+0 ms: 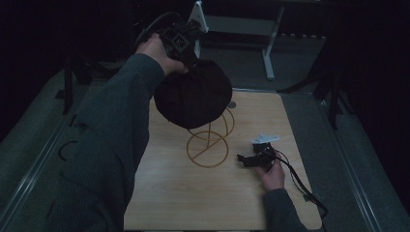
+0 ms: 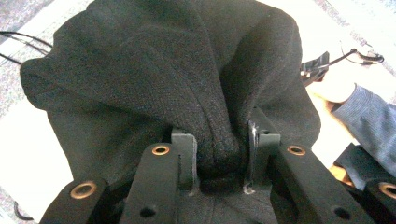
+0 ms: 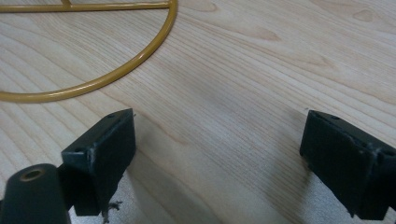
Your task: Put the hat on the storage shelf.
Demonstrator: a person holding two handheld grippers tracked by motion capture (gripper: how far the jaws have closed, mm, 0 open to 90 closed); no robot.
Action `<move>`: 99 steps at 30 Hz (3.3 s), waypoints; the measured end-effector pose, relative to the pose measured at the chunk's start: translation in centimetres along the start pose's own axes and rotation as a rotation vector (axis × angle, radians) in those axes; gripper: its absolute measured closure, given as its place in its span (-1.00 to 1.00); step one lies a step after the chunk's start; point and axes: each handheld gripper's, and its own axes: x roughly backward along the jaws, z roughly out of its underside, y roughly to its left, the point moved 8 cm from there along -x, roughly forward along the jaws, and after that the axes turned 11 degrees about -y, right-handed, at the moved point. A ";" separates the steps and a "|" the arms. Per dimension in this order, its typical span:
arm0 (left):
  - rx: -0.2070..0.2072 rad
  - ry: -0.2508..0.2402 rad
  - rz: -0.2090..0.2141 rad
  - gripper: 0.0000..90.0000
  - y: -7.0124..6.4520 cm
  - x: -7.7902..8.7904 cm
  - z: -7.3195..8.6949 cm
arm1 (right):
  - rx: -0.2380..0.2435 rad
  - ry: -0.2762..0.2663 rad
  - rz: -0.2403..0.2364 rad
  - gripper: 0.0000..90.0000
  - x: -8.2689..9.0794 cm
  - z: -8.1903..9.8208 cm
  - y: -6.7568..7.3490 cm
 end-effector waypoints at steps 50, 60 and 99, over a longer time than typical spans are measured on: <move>-0.059 0.067 0.047 0.54 -2.6 -4.9 0.8 | 0.001 0.000 0.000 -0.77 0.0 0.0 0.0; -0.050 0.079 0.061 0.54 -2.7 -5.9 1.4 | 0.003 0.000 0.000 -0.77 0.0 0.0 0.0; -0.010 0.011 0.036 -0.21 -0.8 -5.5 2.9 | 0.003 -0.001 0.000 -0.77 0.0 0.0 0.0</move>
